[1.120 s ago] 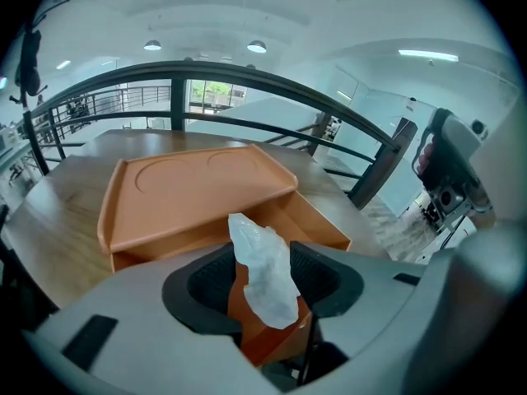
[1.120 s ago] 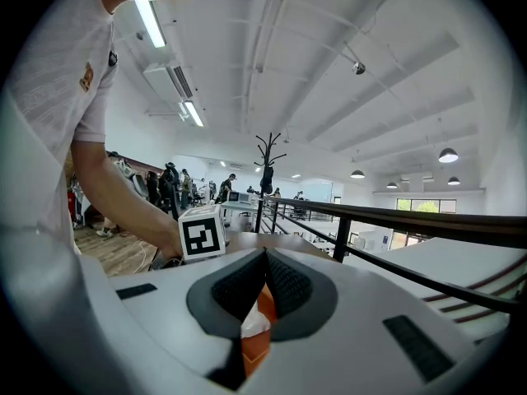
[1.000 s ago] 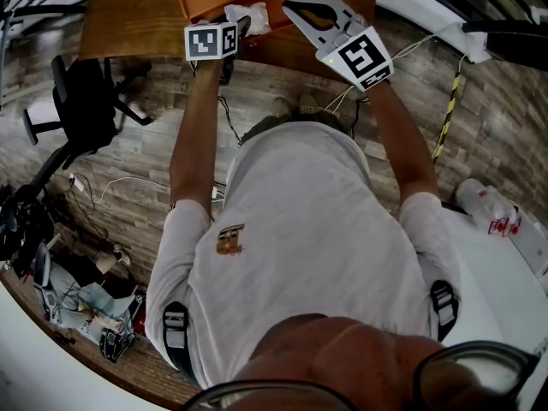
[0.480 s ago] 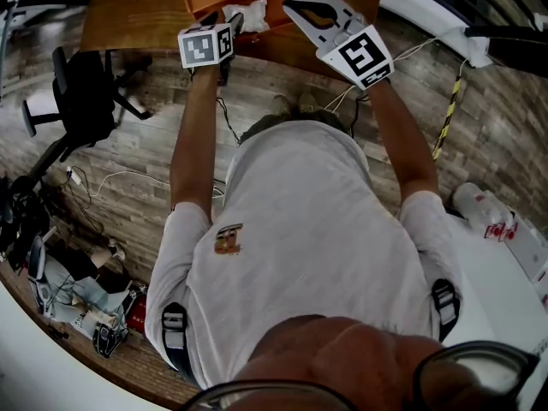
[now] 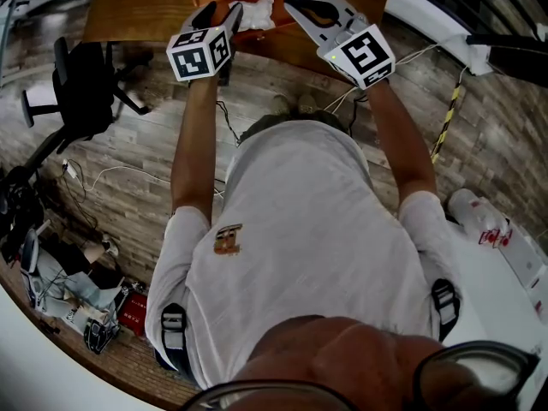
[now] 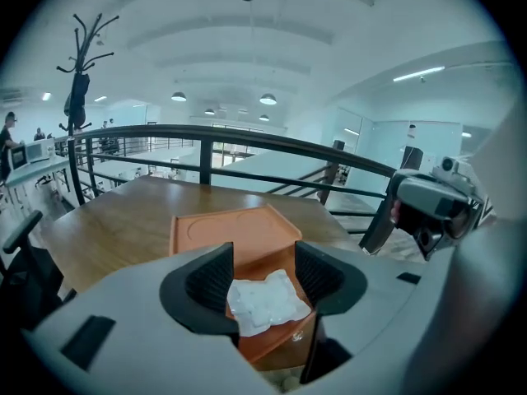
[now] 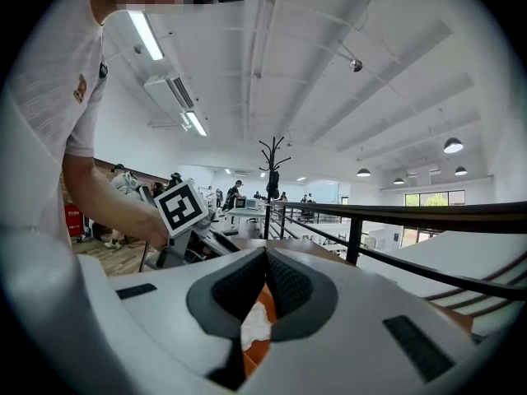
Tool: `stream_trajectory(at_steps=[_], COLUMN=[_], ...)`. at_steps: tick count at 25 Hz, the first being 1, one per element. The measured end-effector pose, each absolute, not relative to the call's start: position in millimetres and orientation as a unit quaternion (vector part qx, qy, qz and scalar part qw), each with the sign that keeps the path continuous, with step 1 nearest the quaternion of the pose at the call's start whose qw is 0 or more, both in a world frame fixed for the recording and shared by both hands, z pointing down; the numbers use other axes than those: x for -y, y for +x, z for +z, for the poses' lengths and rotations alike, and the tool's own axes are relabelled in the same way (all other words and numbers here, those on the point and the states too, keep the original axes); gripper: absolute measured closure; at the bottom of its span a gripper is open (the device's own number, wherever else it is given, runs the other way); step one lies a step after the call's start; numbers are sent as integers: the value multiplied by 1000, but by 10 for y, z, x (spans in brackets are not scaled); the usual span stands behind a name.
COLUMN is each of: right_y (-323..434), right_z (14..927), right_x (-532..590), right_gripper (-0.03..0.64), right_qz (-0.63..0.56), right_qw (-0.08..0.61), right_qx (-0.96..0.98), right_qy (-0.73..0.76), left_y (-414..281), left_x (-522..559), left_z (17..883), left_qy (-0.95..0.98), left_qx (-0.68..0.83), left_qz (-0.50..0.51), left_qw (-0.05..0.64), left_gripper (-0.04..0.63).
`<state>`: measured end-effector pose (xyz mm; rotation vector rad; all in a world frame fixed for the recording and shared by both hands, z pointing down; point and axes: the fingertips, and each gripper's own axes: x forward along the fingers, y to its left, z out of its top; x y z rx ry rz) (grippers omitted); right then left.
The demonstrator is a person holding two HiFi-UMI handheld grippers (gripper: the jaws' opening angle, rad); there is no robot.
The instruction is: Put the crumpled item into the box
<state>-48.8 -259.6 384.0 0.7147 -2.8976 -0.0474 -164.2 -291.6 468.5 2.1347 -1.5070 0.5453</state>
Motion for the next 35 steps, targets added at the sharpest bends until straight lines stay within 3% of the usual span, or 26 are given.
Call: stream_trajectory(at_steps=[5,13,19,35], right_y=[-543,-596,-669,-797], right_z=[3782,3629,3493,3216], right_x=[2591,2510,2424,2168], right_gripper=[584,584,584,584], right_qz=[-8,-1,3,-2], right_qw=[70,43,23,-16], right_qx=[968,969,970,971], right_qy=[241,243,240,237], left_y=[-1590,-1527,-1468,-1254], left_x=[2887,2785,2668,2309], left_z=[4396,3909,3616,3073], left_qy=[800,827,842,880], left_qx=[543,543,532,473], left_qz=[157,82,33,-44], left_qw=[199,125,87,11], left_gripper=[355,485,541,575])
